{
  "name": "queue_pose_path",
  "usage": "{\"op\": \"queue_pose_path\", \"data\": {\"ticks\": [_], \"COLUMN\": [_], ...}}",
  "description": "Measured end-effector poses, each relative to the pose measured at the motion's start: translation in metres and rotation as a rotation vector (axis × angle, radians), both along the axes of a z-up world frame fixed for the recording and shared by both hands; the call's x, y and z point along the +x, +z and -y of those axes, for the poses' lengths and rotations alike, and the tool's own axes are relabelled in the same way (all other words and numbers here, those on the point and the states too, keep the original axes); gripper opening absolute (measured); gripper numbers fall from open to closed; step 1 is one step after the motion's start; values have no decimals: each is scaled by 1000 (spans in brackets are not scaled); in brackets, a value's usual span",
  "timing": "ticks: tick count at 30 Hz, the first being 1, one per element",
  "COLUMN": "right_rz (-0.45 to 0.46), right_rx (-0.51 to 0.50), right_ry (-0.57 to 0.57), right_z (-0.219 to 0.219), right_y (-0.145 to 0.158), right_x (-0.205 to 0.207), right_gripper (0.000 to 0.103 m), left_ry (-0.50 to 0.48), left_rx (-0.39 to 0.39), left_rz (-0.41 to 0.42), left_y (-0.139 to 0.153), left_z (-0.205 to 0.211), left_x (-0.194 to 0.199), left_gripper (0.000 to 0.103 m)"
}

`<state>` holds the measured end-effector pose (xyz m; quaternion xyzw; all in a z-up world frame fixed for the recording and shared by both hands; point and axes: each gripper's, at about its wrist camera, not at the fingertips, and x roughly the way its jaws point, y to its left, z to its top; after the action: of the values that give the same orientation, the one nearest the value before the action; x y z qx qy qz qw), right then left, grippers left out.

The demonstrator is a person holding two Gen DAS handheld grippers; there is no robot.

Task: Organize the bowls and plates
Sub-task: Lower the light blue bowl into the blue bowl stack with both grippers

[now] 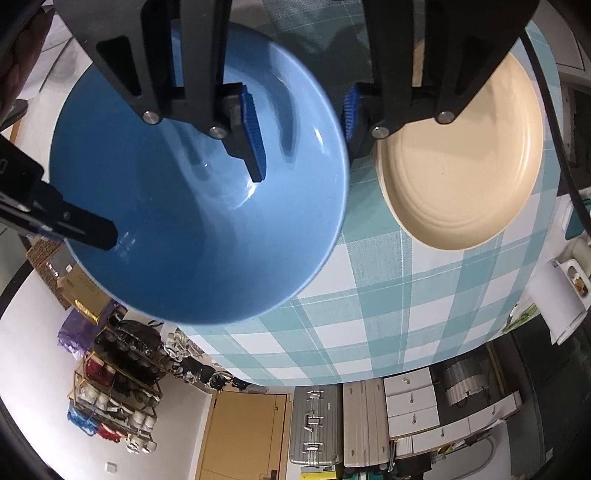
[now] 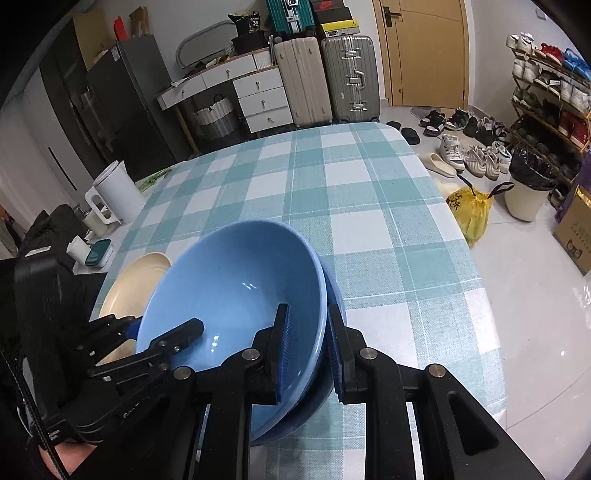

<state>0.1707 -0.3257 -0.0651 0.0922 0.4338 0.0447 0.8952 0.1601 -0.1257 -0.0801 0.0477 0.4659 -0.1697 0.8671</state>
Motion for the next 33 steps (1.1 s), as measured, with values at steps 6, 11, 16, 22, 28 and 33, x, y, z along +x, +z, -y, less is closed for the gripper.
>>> {"op": "queue_pose_path", "data": {"ticks": [6,11,16,22,28,33], "right_rz": [25,22,-8,14,6,81], "right_rx": [-5,0,142,98,244,279], "right_ry": [5,-4,18,-15,-43,-52], "right_z": [-3,0,12,15,32,41], "right_y": [1,-2,6,11,3,15], "right_x": [-5,-5,-9,-14,-25,-40], "right_gripper": [20,20,24,24,31,31], "left_ry": [4,2,26,0,3,3], "left_rx": [-14,-28,-50,-91,-97,-118], "left_rz": [2,6,-10,-30,-19,-17], "left_y": [0,2,-5,-8,-6,-6], "left_z": [-3,-2,-9,-4,-1,-1], "left_x": [-4,-6,-10,-15,-19,-20], "left_gripper": [35,36,37,37,40,44]}}
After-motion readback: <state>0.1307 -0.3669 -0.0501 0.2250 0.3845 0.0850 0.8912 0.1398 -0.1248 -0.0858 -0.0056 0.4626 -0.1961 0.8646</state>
